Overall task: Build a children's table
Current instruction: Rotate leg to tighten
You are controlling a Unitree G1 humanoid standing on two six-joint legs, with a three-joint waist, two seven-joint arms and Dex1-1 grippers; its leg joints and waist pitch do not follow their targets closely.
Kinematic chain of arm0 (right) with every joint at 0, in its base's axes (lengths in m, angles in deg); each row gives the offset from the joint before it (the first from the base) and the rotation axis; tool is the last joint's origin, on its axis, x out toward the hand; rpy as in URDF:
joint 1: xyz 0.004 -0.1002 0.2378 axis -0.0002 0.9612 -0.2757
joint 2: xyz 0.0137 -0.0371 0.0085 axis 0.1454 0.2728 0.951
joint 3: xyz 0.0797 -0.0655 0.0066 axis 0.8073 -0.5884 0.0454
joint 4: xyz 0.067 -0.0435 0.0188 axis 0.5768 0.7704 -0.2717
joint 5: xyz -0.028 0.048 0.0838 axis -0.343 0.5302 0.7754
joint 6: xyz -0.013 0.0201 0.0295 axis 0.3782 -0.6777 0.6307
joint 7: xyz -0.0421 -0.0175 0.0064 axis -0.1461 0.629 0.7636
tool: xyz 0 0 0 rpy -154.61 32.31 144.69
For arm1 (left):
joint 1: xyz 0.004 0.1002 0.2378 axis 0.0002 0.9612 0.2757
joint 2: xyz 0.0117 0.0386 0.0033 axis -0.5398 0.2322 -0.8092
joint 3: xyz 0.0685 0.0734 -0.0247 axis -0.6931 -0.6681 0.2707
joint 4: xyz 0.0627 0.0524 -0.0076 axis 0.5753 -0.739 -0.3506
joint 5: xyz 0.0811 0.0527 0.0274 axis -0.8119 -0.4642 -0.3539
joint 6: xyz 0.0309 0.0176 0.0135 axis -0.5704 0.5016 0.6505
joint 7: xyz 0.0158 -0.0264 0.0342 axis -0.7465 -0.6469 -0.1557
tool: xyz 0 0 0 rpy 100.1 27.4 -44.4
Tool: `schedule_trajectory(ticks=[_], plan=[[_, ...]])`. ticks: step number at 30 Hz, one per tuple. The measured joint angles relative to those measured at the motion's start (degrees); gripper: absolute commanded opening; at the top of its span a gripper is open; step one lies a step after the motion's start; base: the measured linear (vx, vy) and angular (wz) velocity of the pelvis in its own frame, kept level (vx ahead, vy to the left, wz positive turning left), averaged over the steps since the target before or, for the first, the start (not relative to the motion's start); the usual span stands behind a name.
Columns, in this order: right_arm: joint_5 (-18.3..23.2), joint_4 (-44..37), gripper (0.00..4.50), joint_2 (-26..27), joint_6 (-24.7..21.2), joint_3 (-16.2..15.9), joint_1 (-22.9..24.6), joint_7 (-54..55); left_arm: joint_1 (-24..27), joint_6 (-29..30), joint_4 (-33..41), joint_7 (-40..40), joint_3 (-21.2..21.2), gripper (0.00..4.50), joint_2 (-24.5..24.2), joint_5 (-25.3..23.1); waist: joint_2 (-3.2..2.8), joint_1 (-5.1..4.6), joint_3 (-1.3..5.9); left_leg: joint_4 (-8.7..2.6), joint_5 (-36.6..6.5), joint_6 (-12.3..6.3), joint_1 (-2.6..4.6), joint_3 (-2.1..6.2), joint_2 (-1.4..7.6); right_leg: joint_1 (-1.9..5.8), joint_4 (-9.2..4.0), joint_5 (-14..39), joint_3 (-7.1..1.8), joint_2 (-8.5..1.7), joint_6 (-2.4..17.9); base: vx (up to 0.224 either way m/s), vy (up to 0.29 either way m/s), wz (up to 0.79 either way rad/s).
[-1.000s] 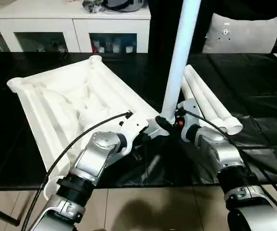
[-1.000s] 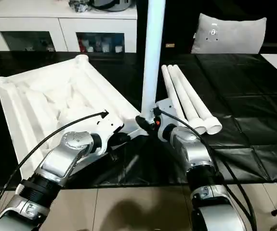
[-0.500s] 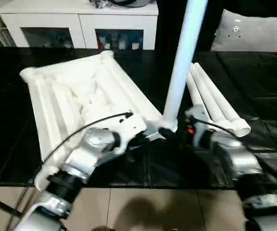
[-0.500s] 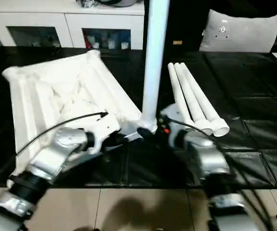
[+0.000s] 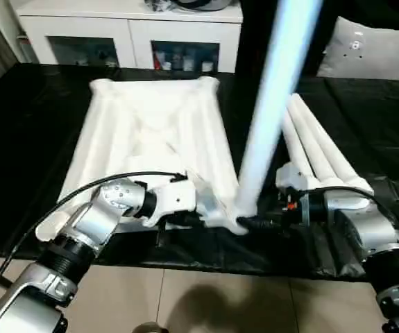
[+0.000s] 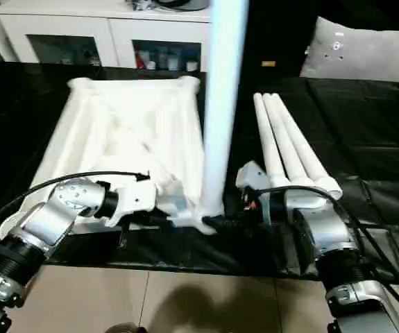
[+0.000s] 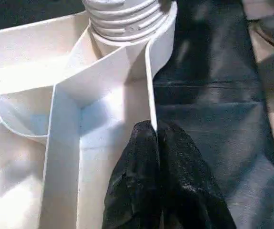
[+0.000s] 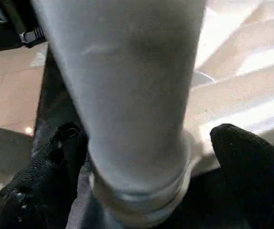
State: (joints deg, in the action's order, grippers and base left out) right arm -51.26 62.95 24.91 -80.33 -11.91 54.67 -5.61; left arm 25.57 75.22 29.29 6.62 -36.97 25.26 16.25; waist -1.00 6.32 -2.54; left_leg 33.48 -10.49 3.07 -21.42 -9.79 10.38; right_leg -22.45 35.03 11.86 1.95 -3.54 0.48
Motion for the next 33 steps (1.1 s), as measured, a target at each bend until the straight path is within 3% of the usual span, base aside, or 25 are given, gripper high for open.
schedule_trajectory(ticks=[13,18,21,26,28,32,33], plan=[[1.1,0.1,2.84,0.3,-2.0,-1.2,-0.2,-3.6,-1.1,-3.7,-3.2,-2.0,-0.2,0.00,0.0,0.2,-0.02,0.19,0.01,0.08,0.0,0.06,0.12,-0.02,0.29,0.21,0.02,0.0,0.24,0.08,0.0,0.000,0.000,0.00],[1.8,-0.4,2.70,0.5,-4.2,-0.9,0.3,-3.8,-0.3,-2.2,-2.8,-2.2,0.6,0.00,0.2,1.2,-0.05,0.14,0.03,0.13,0.0,0.07,0.21,-0.04,0.29,0.32,0.02,0.0,0.23,0.06,0.0,0.000,0.000,0.00],[1.2,-1.6,2.68,2.6,-6.5,-0.5,0.7,0.5,1.3,3.0,-1.3,0.4,2.4,0.00,1.4,1.7,-0.24,-0.14,0.15,0.11,0.0,0.09,0.40,-0.06,0.32,0.47,0.04,0.0,0.22,0.07,0.0,0.000,0.000,0.00],[0.1,1.5,2.67,9.6,-11.5,4.1,-0.9,17.5,2.9,15.4,0.7,10.9,6.9,0.00,6.6,1.1,-0.29,-2.43,0.18,0.07,0.1,0.32,0.96,-0.08,0.33,0.68,0.08,0.0,0.25,0.03,-0.1,0.000,0.000,0.00],[-0.4,5.4,2.67,13.1,-12.3,6.8,-3.7,27.2,3.1,22.1,1.3,18.8,9.3,0.00,11.8,1.0,-0.18,-3.50,0.12,0.08,0.1,0.33,1.00,-0.09,0.34,0.60,0.04,0.1,0.26,0.02,-0.1,0.000,0.000,0.00],[-1.1,9.7,2.67,16.2,-12.0,9.2,-6.9,37.1,3.1,26.5,1.9,27.8,10.6,0.00,17.5,0.6,-0.12,-4.07,0.09,0.08,0.1,0.33,0.94,-0.09,0.35,0.56,0.01,0.0,0.30,0.02,-0.1,0.000,0.000,0.00],[-1.3,10.2,3.02,16.8,-11.6,9.5,-7.3,38.7,3.1,27.2,2.1,29.2,10.6,0.00,18.3,0.3,-0.10,-4.07,0.09,0.05,0.1,0.33,0.93,-0.09,0.37,0.56,0.00,0.0,0.31,0.03,-0.1,0.000,0.000,0.00]])
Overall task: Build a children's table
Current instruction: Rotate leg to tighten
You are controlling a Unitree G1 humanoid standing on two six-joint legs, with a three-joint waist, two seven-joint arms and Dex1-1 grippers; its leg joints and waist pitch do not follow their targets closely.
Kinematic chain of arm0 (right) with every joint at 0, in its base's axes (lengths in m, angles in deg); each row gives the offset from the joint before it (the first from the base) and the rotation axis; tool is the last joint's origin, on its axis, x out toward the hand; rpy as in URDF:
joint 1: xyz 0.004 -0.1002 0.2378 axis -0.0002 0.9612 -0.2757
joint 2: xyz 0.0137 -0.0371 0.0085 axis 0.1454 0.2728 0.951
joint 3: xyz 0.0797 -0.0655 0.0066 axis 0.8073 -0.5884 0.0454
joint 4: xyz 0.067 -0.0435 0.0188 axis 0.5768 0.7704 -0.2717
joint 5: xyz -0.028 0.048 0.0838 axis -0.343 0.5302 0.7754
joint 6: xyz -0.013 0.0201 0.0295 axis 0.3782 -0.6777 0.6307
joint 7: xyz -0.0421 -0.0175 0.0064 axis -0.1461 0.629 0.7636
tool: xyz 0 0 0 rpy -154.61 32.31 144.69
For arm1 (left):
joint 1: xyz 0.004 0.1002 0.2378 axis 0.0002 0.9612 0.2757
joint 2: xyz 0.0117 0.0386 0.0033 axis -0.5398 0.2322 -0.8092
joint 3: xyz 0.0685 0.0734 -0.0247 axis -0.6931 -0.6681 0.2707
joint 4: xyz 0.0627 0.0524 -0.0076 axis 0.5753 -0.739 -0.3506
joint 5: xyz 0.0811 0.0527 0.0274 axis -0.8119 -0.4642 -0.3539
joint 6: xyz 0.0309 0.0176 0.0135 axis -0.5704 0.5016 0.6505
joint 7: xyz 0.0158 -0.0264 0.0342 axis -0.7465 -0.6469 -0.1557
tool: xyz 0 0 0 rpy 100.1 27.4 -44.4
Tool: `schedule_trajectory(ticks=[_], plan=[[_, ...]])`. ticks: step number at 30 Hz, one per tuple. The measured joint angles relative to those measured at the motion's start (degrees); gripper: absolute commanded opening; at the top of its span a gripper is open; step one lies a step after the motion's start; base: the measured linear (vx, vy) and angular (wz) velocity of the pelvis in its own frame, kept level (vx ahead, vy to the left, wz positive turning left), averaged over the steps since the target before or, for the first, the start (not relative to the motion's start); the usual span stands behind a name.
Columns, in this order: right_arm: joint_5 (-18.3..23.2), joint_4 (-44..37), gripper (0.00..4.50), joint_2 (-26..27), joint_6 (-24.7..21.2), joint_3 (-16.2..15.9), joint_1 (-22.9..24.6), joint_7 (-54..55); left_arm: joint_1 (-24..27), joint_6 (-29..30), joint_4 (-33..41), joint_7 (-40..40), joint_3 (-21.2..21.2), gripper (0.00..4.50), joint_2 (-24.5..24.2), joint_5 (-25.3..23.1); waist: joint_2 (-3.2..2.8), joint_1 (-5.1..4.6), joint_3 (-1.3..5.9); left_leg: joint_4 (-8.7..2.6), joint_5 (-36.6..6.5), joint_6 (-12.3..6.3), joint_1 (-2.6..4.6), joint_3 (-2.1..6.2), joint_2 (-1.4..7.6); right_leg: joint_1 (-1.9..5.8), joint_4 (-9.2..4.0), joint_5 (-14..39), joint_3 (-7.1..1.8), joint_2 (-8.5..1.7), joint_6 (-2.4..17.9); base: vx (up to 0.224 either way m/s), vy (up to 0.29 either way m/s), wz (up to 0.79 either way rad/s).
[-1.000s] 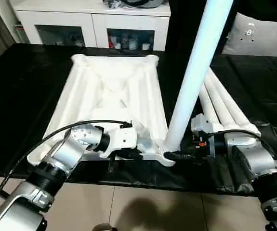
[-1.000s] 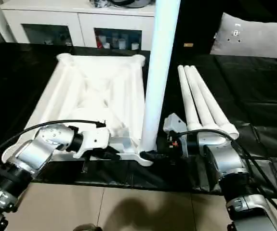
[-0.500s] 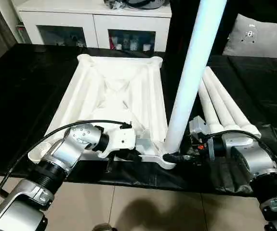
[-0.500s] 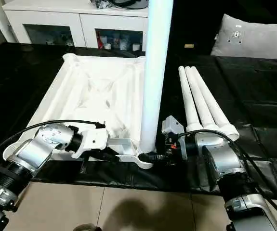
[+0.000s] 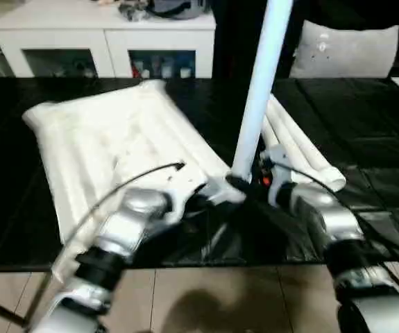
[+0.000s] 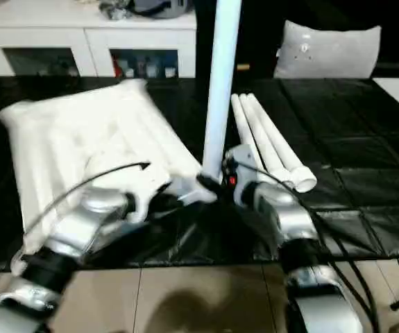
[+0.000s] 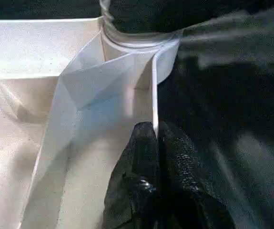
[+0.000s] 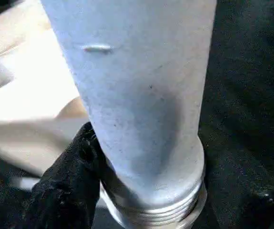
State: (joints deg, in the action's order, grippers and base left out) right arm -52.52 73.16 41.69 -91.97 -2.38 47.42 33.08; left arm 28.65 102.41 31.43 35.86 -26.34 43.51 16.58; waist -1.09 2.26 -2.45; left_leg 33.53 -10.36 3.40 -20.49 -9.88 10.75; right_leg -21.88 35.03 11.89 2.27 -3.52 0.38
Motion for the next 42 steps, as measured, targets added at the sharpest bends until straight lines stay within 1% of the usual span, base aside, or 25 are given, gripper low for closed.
schedule_trajectory(ticks=[1,2,5,6,9,10,11,12,15,20,23,25,27,29,31,33,35,37,40,42], plan=[[-0.3,0.2,3.22,0.4,0.7,0.1,-0.1,1.1,0.0,0.7,0.4,1.4,0.0,0.00,0.8,-0.6,0.00,0.08,0.00,-0.01,0.0,0.00,-0.04,0.00,0.03,-0.01,0.00,0.0,0.05,0.01,0.0,0.000,0.000,0.00],[-0.7,0.3,3.22,0.6,1.2,0.1,-0.1,1.6,0.0,1.3,0.9,2.1,0.0,0.00,1.1,-1.0,0.01,0.13,-0.01,-0.01,0.0,0.00,-0.09,0.00,0.05,-0.03,0.00,-0.1,0.09,0.01,0.1,0.000,0.000,0.00],[-0.8,0.1,3.65,0.8,2.4,0.1,0.0,1.6,0.1,1.9,1.9,2.7,-0.2,0.00,1.1,-1.0,0.02,0.14,0.00,-0.16,0.0,0.01,-0.33,0.01,0.06,-0.16,-0.07,-0.2,0.15,0.01,0.3,0.000,0.000,0.00],[-0.8,0.0,3.65,0.8,2.8,0.1,0.2,1.6,0.1,1.8,2.2,2.7,-0.4,0.00,0.9,-1.0,0.00,0.18,0.01,-0.21,0.0,0.00,-0.46,0.01,0.06,-0.26,-0.09,-0.2,0.19,0.02,0.3,0.000,0.000,0.00],[-0.7,-1.0,3.92,0.3,4.5,0.1,1.5,-0.4,0.1,0.0,2.4,1.7,-1.6,0.00,-0.5,-1.0,-0.02,0.51,0.01,-0.26,0.0,-0.02,-0.67,0.02,0.13,-0.50,-0.09,-0.2,0.26,0.06,0.3,0.000,0.000,0.00],[-0.5,-1.6,4.10,-0.4,5.2,0.0,2.4,-1.9,0.2,-0.7,2.4,1.1,-1.9,0.00,-0.9,-1.0,-0.02,0.77,0.01,-0.27,0.0,-0.02,-0.69,0.02,0.14,-0.54,-0.09,-0.2,0.27,0.06,0.3,0.000,0.000,0.00],[-0.2,-2.3,4.19,-0.9,5.6,0.0,3.1,-3.0,0.3,-1.1,2.4,0.9,-2.1,0.00,-1.2,-1.0,-0.02,0.97,0.01,-0.28,0.0,-0.02,-0.70,0.02,0.14,-0.56,-0.09,-0.2,0.27,0.06,0.3,0.000,0.000,0.00],[-0.1,-2.7,4.19,-1.5,6.1,0.0,3.6,-4.0,0.3,-1.8,2.3,0.5,-2.4,0.00,-1.6,-1.1,-0.03,1.10,0.00,-0.28,0.0,-0.02,-0.70,0.02,0.15,-0.57,-0.09,-0.2,0.27,0.06,0.3,0.000,0.000,0.00],[0.2,-3.6,4.43,-3.7,8.0,-0.2,5.3,-8.1,0.2,-4.9,1.3,-1.4,-3.2,0.00,-3.0,-1.2,-0.07,1.33,-0.02,-0.28,0.0,0.00,-0.70,0.01,0.14,-0.56,-0.08,-0.2,0.26,0.05,0.3,0.000,0.000,0.00],[2.1,-6.0,4.43,-8.7,8.6,-0.7,6.4,-18.1,-0.7,-11.7,-1.6,-6.6,-4.1,0.00,-6.8,-0.8,-0.13,1.39,-0.05,-0.24,0.0,0.00,-0.67,0.02,0.15,-0.51,-0.07,-0.2,0.27,0.05,0.3,0.000,0.000,0.00],[2.4,-7.5,4.43,-11.4,8.5,-2.4,6.4,-23.1,-1.3,-15.0,-2.9,-10.9,-4.8,0.00,-9.4,-0.3,-0.12,1.40,-0.05,-0.25,0.0,0.00,-0.69,0.02,0.15,-0.53,-0.07,-0.2,0.27,0.05,0.3,0.000,0.000,0.00],[1.6,-7.6,4.43,-13.3,9.0,-4.1,6.2,-26.3,-1.4,-17.8,-3.0,-14.9,-5.6,0.00,-11.7,0.2,-0.13,1.55,-0.06,-0.25,0.0,-0.01,-0.74,0.01,0.16,-0.57,-0.09,-0.2,0.29,0.05,0.3,0.000,0.000,0.00],[1.0,-7.6,4.43,-14.0,9.2,-5.1,5.9,-28.8,-1.6,-19.4,-3.1,-17.9,-6.1,0.00,-13.1,0.4,-0.13,1.96,-0.06,-0.24,0.0,-0.02,-0.80,0.01,0.16,-0.62,-0.09,-0.2,0.31,0.05,0.3,0.000,0.000,0.00],[0.9,-7.6,4.43,-14.8,9.9,-6.6,5.4,-32.4,-2.2,-21.7,-3.4,-21.8,-7.4,0.00,-15.0,0.8,-0.13,2.61,-0.05,-0.24,0.0,-0.02,-0.88,0.01,0.17,-0.71,-0.08,-0.2,0.31,0.05,0.3,0.000,0.000,0.00],[0.9,-7.6,4.43,-15.1,10.0,-7.2,5.3,-34.6,-2.4,-23.5,-3.6,-24.7,-8.0,0.00,-15.9,1.0,-0.13,3.28,-0.05,-0.21,0.0,-0.03,-0.90,0.00,0.17,-0.72,-0.07,-0.2,0.32,0.05,0.3,0.000,0.000,0.00],[0.9,-7.6,4.43,-15.6,10.2,-8.2,5.3,-36.5,-2.6,-24.9,-3.7,-27.1,-8.6,0.00,-16.8,1.3,-0.13,3.63,-0.05,-0.17,0.0,-0.03,-0.91,0.00,0.17,-0.71,-0.06,-0.2,0.31,0.04,0.3,0.000,0.000,0.00],[1.0,-7.7,4.18,-15.8,10.2,-9.0,5.3,-38.2,-2.9,-25.8,-3.8,-29.0,-9.1,0.00,-17.3,1.4,-0.13,3.81,-0.05,-0.11,0.0,-0.03,-0.90,-0.01,0.17,-0.71,-0.02,-0.2,0.30,0.03,0.3,0.000,0.000,0.00],[1.1,-7.9,4.07,-15.9,10.0,-9.5,5.3,-40.1,-3.3,-26.6,-4.1,-29.9,-9.7,0.00,-17.5,1.3,-0.08,3.94,-0.06,-0.05,0.0,-0.03,-0.90,-0.01,0.19,-0.71,0.03,-0.2,0.30,0.03,0.4,0.000,0.000,0.00],[1.5,-8.9,3.73,-16.1,9.0,-10.6,5.5,-42.5,-3.5,-27.7,-4.5,-31.1,-10.0,0.00,-17.6,1.4,-0.09,4.18,-0.06,-0.04,0.0,-0.03,-0.88,-0.01,0.20,-0.69,0.07,-0.2,0.30,0.03,0.4,0.000,0.000,0.00],[1.8,-9.3,3.61,-16.0,8.6,-11.0,5.6,-42.9,-3.7,-28.4,-5.0,-31.4,-10.0,0.00,-17.5,1.4,-0.09,4.25,-0.06,-0.03,0.0,-0.02,-0.87,-0.01,0.20,-0.69,0.08,-0.2,0.30,0.03,0.4,0.000,0.000,0.00]])
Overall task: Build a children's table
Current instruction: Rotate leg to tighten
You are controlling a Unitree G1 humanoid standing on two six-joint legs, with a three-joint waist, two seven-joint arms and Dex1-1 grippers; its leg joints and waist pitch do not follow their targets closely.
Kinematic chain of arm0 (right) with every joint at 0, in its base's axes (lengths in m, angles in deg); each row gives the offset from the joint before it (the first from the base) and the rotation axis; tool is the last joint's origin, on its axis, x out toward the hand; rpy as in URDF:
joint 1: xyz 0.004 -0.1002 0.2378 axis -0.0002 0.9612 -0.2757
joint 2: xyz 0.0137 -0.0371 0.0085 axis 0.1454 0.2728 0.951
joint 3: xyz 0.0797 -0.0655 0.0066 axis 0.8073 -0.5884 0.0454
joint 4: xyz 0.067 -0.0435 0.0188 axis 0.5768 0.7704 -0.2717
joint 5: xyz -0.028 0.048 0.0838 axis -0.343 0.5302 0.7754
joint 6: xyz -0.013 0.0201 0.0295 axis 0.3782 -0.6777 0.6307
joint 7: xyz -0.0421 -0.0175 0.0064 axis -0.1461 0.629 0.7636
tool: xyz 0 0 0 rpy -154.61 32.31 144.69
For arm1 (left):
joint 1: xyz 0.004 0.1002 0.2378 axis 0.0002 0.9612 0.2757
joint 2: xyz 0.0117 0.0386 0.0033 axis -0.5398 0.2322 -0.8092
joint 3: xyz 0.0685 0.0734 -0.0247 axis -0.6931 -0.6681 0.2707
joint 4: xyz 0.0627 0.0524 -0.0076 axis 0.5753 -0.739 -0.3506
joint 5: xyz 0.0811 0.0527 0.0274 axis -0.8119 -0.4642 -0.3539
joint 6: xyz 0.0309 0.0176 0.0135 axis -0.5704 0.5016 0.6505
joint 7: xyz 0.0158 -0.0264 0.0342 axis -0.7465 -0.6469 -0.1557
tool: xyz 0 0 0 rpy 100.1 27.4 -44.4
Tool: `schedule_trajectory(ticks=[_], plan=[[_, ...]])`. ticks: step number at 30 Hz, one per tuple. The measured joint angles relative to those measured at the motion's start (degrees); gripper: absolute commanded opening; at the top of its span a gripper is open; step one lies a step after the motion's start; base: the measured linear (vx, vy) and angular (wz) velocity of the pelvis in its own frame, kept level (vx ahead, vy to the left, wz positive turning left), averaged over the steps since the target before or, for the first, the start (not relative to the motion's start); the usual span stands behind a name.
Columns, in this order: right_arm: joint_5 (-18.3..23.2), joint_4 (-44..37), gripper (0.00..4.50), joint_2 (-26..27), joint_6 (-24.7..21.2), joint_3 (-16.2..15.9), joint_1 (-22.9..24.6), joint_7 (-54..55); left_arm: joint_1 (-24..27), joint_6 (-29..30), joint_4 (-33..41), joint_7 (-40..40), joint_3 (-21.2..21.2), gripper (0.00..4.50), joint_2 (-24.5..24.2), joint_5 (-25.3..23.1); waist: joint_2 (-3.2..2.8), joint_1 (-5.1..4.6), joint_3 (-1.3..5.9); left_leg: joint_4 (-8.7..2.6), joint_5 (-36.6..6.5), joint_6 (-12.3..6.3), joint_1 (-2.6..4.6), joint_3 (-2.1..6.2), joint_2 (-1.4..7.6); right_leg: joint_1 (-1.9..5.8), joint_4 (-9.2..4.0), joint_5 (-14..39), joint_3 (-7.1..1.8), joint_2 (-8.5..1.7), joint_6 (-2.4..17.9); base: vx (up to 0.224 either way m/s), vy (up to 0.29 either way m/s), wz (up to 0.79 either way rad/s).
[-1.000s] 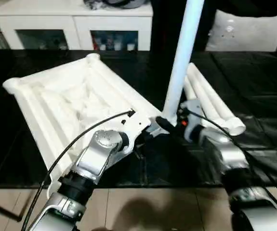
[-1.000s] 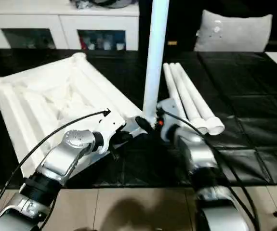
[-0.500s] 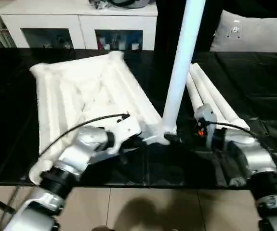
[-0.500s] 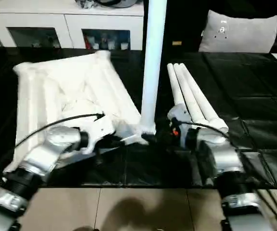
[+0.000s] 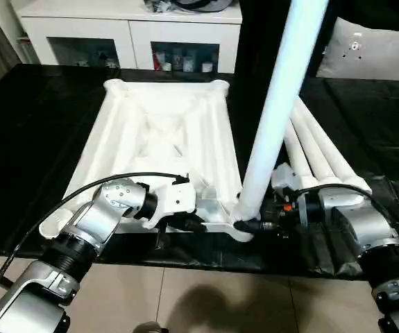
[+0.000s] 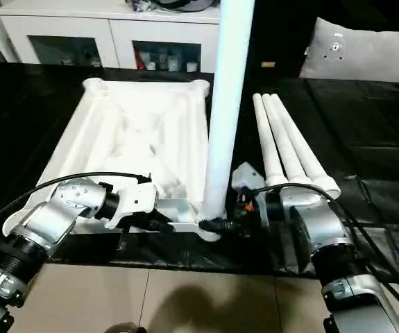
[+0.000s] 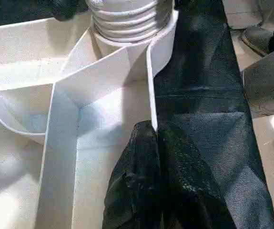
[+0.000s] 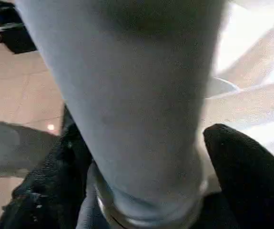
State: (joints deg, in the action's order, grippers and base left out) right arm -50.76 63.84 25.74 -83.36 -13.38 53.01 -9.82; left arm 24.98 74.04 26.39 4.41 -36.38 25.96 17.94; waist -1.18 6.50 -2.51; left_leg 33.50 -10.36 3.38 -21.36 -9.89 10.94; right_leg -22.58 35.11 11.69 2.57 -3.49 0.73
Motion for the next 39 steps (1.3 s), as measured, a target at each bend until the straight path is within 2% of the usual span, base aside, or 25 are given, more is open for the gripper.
schedule_trajectory(ticks=[6,7,15,18,22,25,27,30,31,32,39], plan=[[0.4,-0.4,3.08,0.0,-0.1,0.1,0.3,-0.2,-0.2,-0.8,-0.6,-0.2,0.0,0.00,0.1,0.0,-0.01,0.05,0.00,0.02,0.0,0.00,0.00,0.00,0.00,0.00,0.02,0.0,0.00,0.00,0.0,0.000,0.000,0.00],[0.6,-0.5,2.84,-0.1,-0.2,0.2,0.4,-0.3,-0.2,-0.9,-0.7,-0.2,0.0,0.00,0.1,0.0,-0.01,0.07,0.01,0.02,0.0,0.00,0.00,0.00,0.00,0.01,0.02,0.0,0.00,0.00,0.0,0.000,0.000,0.00],[2.0,-3.1,2.62,0.1,-3.5,0.9,2.5,0.0,0.9,0.5,-0.2,-0.8,0.8,0.00,0.3,1.2,0.00,0.12,0.01,0.04,0.0,0.00,0.07,0.00,0.00,0.07,0.01,0.0,0.00,-0.01,0.0,0.000,0.000,0.00],[2.0,-3.2,2.61,2.1,-5.3,1.8,2.6,3.5,2.7,5.0,1.8,1.7,2.7,0.00,1.2,2.0,-0.06,-0.15,0.05,0.02,0.0,0.03,0.30,-0.01,0.01,0.27,0.04,0.0,-0.02,0.00,0.0,0.000,0.000,0.00],[0.6,-1.6,2.61,6.6,-7.7,4.6,1.7,16.1,3.5,13.2,3.5,9.2,5.2,0.00,3.9,1.6,-0.09,-1.94,0.06,0.02,0.1,0.19,0.60,-0.01,0.01,0.43,0.06,0.0,-0.06,0.00,0.0,0.000,0.000,0.00],[-0.1,4.6,2.61,12.1,-8.8,8.4,-2.3,29.5,4.5,21.8,4.6,19.5,9.1,0.00,10.1,1.3,-0.04,-3.68,0.03,0.00,0.1,0.24,0.88,-0.02,0.01,0.57,-0.04,0.1,-0.05,0.00,-0.2,0.000,0.000,0.00],[-0.5,8.3,2.61,15.1,-9.0,10.5,-5.0,38.4,4.2,25.9,4.5,26.3,10.9,0.00,14.6,0.7,-0.04,-4.22,0.03,0.06,0.1,0.25,0.88,-0.02,0.00,0.56,-0.04,0.1,-0.05,0.00,-0.2,0.000,0.000,0.00],[-0.8,11.2,2.61,16.7,-7.9,11.6,-7.0,45.8,2.7,28.9,3.4,33.1,11.2,0.00,18.8,-0.1,-0.08,-4.07,0.05,-0.04,0.1,0.25,0.86,-0.01,-0.02,0.58,-0.09,0.0,-0.06,0.00,-0.2,0.000,0.000,0.00],[-1.3,11.6,3.17,17.0,-6.9,11.8,-7.2,47.2,2.2,29.1,2.9,34.6,11.2,0.00,19.7,-0.1,-0.09,-3.79,0.06,-0.13,0.1,0.25,0.82,-0.01,-0.03,0.56,-0.10,0.0,-0.04,0.00,-0.1,0.000,0.000,0.00],[-1.7,11.7,3.31,17.3,-6.3,12.0,-7.3,47.9,2.0,29.5,2.9,35.4,11.2,0.00,20.1,-0.1,-0.09,-3.52,0.06,-0.20,0.1,0.25,0.81,-0.01,-0.03,0.56,-0.10,-0.1,-0.05,0.00,0.1,0.000,0.000,0.00],[-2.0,12.2,3.31,17.7,-5.7,12.6,-7.3,49.1,1.3,30.0,3.0,36.4,11.2,0.00,20.7,-0.1,-0.11,-3.01,0.07,-0.50,0.2,0.21,0.31,-0.01,-0.01,0.17,-0.16,-0.1,0.04,0.03,0.0,0.000,0.000,0.00]])
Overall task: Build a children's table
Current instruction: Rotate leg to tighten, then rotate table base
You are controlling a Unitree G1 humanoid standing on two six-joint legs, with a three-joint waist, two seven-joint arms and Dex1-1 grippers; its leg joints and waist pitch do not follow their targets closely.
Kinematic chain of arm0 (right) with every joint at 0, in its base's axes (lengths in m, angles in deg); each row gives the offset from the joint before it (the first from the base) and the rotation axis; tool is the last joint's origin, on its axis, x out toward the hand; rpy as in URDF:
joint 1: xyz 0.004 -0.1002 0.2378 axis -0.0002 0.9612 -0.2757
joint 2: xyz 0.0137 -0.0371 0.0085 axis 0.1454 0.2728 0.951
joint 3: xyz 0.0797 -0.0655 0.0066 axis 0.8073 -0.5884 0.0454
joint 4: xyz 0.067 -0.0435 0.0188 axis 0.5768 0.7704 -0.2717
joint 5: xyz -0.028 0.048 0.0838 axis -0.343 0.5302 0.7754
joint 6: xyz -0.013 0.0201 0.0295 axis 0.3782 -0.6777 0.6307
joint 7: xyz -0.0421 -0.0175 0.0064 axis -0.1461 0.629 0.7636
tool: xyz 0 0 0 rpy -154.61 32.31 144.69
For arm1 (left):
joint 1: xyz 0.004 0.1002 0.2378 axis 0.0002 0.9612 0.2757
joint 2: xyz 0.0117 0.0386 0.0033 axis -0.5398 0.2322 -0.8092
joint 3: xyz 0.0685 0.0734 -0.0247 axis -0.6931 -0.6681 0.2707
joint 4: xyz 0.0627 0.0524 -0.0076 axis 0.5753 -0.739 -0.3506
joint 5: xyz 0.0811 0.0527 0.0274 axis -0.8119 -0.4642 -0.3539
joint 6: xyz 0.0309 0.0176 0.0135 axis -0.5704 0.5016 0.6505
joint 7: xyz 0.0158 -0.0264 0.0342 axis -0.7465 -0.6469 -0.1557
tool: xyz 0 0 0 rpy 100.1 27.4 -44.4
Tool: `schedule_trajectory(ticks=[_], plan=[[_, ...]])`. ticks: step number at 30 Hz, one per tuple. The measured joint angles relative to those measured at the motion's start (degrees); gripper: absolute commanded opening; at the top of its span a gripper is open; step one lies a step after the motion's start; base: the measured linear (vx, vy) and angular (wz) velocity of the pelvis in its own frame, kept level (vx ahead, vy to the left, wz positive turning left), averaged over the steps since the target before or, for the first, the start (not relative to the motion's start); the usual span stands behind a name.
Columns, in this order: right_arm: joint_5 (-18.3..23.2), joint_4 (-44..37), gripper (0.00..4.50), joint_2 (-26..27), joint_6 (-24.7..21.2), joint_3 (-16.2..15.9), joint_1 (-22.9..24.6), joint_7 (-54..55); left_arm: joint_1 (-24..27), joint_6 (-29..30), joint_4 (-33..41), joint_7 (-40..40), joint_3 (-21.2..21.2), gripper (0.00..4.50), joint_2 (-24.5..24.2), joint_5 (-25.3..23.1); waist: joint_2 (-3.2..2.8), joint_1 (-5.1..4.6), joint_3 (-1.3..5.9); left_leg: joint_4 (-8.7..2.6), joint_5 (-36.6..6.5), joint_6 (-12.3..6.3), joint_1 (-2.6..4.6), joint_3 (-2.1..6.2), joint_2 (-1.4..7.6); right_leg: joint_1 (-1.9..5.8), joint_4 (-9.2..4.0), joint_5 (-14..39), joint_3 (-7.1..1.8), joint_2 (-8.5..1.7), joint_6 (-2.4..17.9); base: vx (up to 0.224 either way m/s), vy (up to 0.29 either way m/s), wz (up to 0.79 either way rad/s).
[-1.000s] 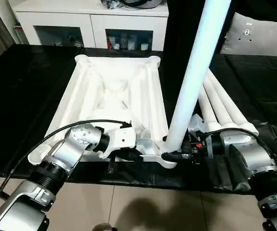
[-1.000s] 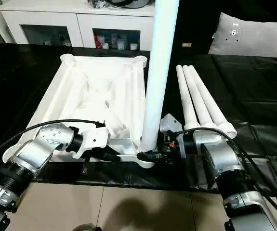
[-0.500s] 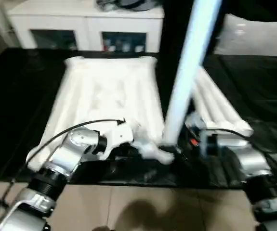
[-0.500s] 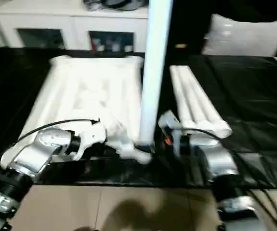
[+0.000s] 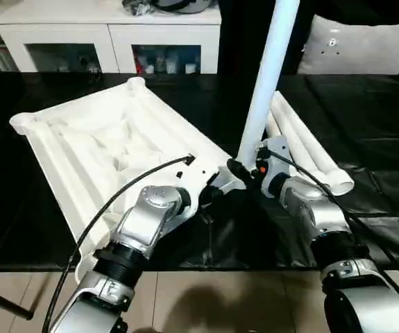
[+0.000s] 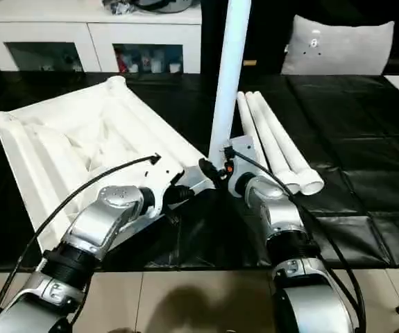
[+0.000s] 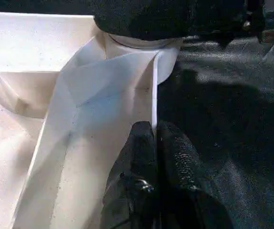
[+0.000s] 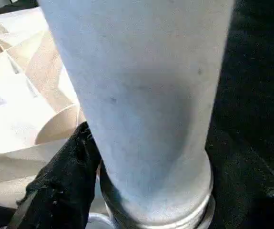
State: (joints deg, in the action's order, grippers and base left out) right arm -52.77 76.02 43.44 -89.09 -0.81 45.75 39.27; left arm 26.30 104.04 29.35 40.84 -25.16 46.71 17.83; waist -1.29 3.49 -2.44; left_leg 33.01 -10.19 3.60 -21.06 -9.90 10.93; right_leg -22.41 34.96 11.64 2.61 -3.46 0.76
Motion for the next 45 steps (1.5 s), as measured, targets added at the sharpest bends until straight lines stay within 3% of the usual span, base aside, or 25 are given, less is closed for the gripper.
schedule_trajectory(ticks=[3,7,10,13,14,19,21,27,36,39,45], plan=[[0.0,-0.6,3.67,0.0,-0.1,0.1,0.8,-0.2,-0.2,0.0,-0.1,0.4,-0.1,0.00,0.0,-0.2,0.01,-0.01,-0.01,0.04,0.0,0.02,-0.01,0.00,0.00,-0.09,0.01,0.0,0.00,0.00,0.0,0.000,0.000,0.00],[0.2,-10.9,4.11,-2.0,-1.3,-0.3,8.3,-1.7,-1.5,-2.5,-2.6,1.6,-0.7,0.00,-0.5,-1.7,0.04,0.17,-0.04,0.06,0.0,0.03,-0.04,0.00,-0.01,-0.12,-0.01,-0.1,-0.02,-0.01,0.0,0.000,0.000,0.00],[0.7,-15.6,4.33,-2.3,-3.1,-0.6,11.8,-1.5,-3.6,-4.4,-5.9,4.0,0.0,0.53,-0.3,-1.9,-0.03,-0.22,-0.09,0.06,0.0,0.09,-0.26,0.00,0.00,-0.43,0.00,-0.2,-0.05,0.03,0.0,0.000,0.000,0.00],[0.7,-17.9,4.48,-2.6,-3.3,-0.2,13.2,-0.3,-3.6,-6.5,-6.4,4.1,1.2,0.56,-0.1,-0.9,-0.15,-0.11,-0.17,0.07,0.0,0.09,-0.49,0.01,0.02,-0.65,0.01,-0.2,-0.03,0.04,0.0,0.000,0.000,0.00],[0.7,-18.3,4.50,-2.6,-3.3,-0.1,13.3,-0.1,-3.6,-6.8,-6.4,4.0,1.3,0.76,-0.1,-0.6,-0.18,-0.06,-0.17,0.07,0.1,0.06,-0.52,0.01,0.03,-0.67,0.00,-0.2,-0.02,0.05,0.0,0.000,0.000,0.00],[0.8,-25.2,4.50,-3.8,-8.2,0.3,15.0,0.6,-3.6,-9.6,-5.3,4.7,2.6,0.96,-0.1,0.2,-0.27,0.22,-0.21,0.19,0.1,-0.11,-0.81,0.05,0.03,-0.77,-0.04,-0.2,0.02,0.04,0.0,0.000,0.000,0.00],[0.7,-26.2,4.50,-4.7,-9.0,-1.0,16.1,-0.8,-3.3,-9.5,-3.5,5.3,3.7,0.96,-1.0,0.6,-0.28,0.21,-0.22,0.21,0.1,-0.09,-0.83,0.06,0.03,-0.77,-0.04,-0.2,0.02,0.04,0.0,0.000,0.000,0.00],[0.2,-26.5,4.50,-4.4,-10.4,-4.4,16.6,-2.5,-0.3,-6.7,5.4,6.1,6.6,0.96,-8.8,0.2,-0.61,-0.22,-0.23,0.21,0.0,0.07,-0.79,0.08,0.07,-0.76,0.04,-0.2,0.05,0.06,0.0,0.000,0.000,0.00],[-0.9,-23.1,4.50,-3.6,-11.2,-7.0,13.5,-3.6,2.9,-0.2,9.1,8.7,12.0,0.27,-24.6,-6.3,-0.81,0.63,-0.31,0.36,0.0,0.10,-0.86,0.17,0.07,-0.76,0.05,-0.2,0.11,0.05,0.0,0.000,0.000,0.00],[-1.8,-20.8,4.50,-3.5,-11.2,-8.1,12.4,-4.0,4.1,2.4,9.9,9.2,13.0,0.05,-27.2,-7.6,-0.81,1.42,-0.31,0.44,0.0,0.09,-0.87,0.17,0.07,-0.75,0.08,-0.2,0.10,0.05,0.0,0.000,0.000,0.00],[-2.3,-18.7,4.50,-2.7,-11.3,-9.5,10.6,-4.6,6.1,7.6,11.7,8.7,12.5,0.05,-30.8,-9.6,-0.81,2.26,-0.31,0.61,0.0,0.10,-0.90,0.22,0.06,-0.74,0.19,-0.2,0.08,0.04,0.0,0.000,0.000,0.00]])
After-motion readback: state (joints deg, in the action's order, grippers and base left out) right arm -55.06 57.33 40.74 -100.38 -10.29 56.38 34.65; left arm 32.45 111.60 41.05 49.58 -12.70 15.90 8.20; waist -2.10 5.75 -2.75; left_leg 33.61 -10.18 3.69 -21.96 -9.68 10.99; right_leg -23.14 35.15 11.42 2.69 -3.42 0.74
